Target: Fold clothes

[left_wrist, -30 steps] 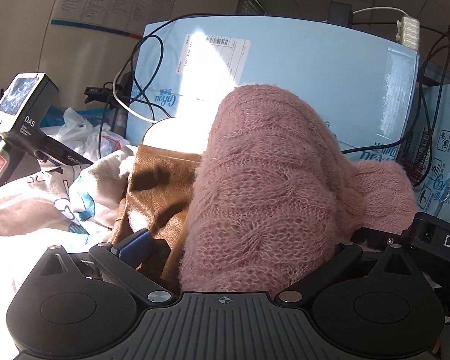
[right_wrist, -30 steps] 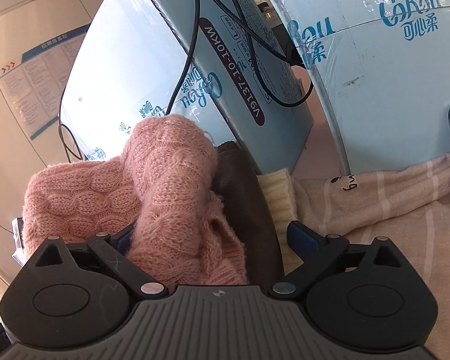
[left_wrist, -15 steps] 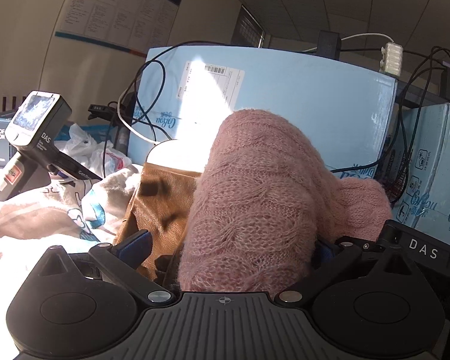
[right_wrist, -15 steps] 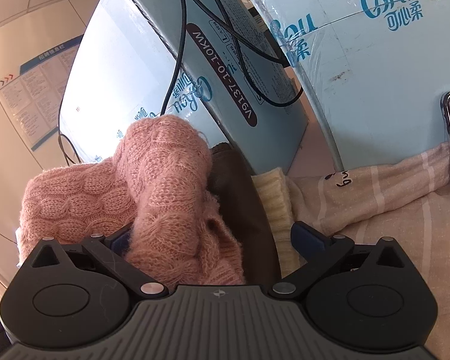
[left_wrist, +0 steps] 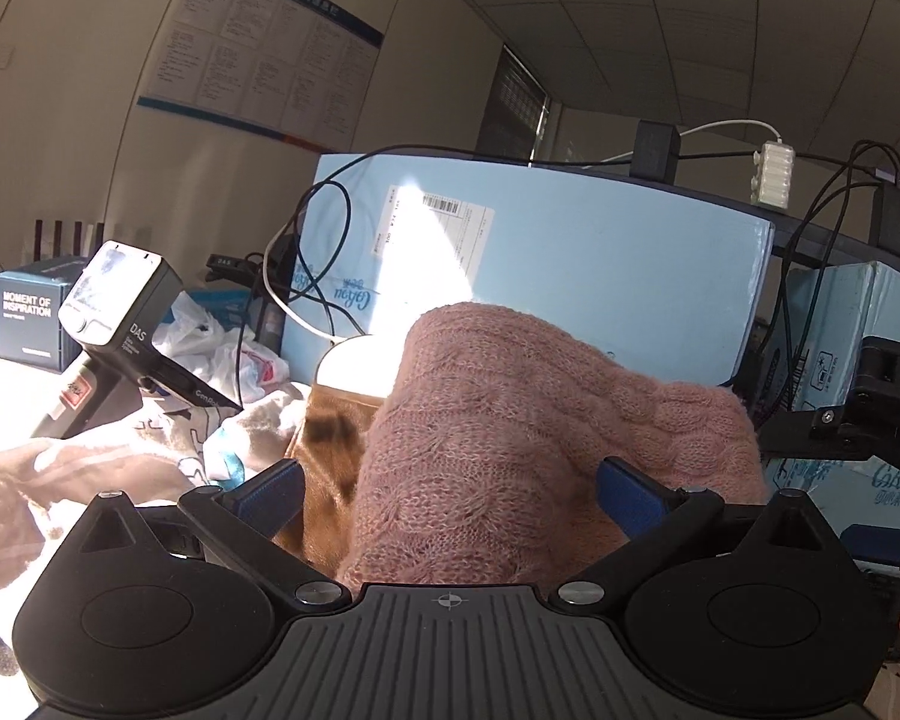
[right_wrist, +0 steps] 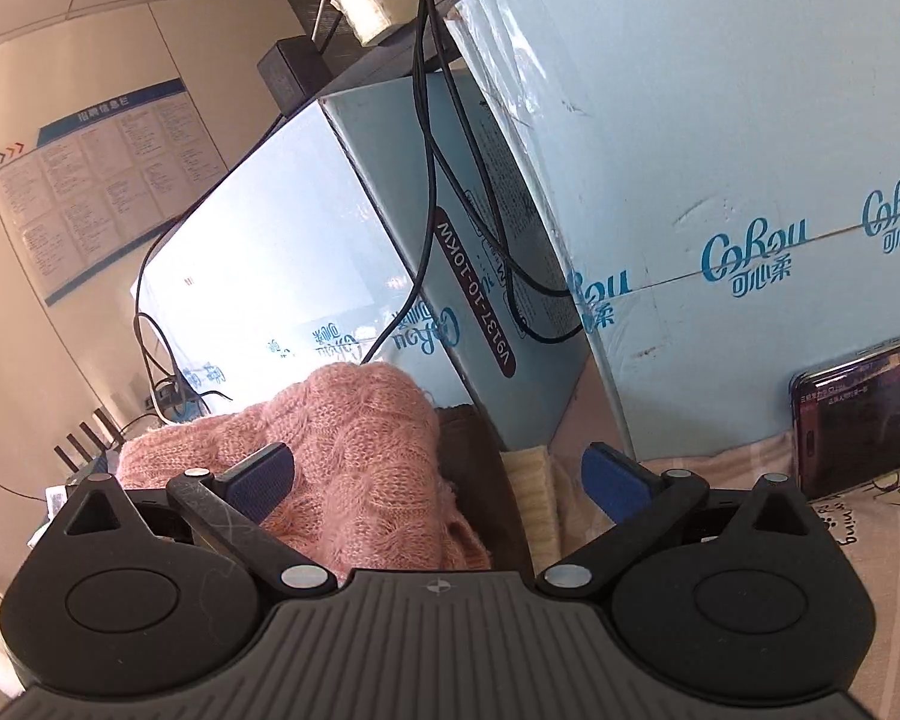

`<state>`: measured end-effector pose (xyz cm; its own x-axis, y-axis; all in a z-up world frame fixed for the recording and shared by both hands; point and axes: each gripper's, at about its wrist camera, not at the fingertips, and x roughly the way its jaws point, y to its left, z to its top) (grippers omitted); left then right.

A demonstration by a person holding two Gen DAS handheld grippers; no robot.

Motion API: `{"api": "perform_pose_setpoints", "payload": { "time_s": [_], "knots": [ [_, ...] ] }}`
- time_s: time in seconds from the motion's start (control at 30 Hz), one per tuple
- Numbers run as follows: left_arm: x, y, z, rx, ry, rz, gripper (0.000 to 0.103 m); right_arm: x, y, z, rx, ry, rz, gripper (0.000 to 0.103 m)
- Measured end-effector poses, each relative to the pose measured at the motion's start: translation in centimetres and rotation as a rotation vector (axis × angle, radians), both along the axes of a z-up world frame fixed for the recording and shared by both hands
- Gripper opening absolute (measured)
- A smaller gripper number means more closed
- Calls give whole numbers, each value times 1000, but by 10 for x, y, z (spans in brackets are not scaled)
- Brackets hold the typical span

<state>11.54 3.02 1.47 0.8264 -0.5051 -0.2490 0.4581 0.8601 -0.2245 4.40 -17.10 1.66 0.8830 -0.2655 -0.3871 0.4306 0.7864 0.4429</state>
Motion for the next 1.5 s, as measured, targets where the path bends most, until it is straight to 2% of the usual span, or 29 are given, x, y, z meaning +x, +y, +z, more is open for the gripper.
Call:
{"api": "perform_pose_setpoints", "payload": {
  "time_s": [0.07,0.13,0.23,0.37,0.57,0.9,1.0,1.13,1.33,1.5],
  "knots": [
    [-4,-2,16,28,12,45,103,-4,2,8,-8,28,16,103],
    [-12,-8,37,96,7,87,103,-8,2,13,-12,39,39,103],
    [-21,-15,61,169,2,82,103,-12,2,18,-25,54,53,103],
    [-33,-24,82,251,-53,143,103,-16,0,20,-40,52,32,103],
    [-29,-18,81,242,-83,171,103,-12,2,17,-70,67,19,103],
    [-20,-8,78,225,-131,215,103,5,18,4,-159,168,-18,103],
    [-22,-3,82,179,-170,214,103,7,24,2,-182,181,-14,103],
    [-22,5,84,143,-177,228,103,6,28,3,-191,187,-18,103],
    [-22,-1,80,202,-226,276,103,4,31,6,-196,182,3,103],
    [-23,5,81,163,-233,296,103,6,32,5,-193,208,-5,103]
  ]
}}
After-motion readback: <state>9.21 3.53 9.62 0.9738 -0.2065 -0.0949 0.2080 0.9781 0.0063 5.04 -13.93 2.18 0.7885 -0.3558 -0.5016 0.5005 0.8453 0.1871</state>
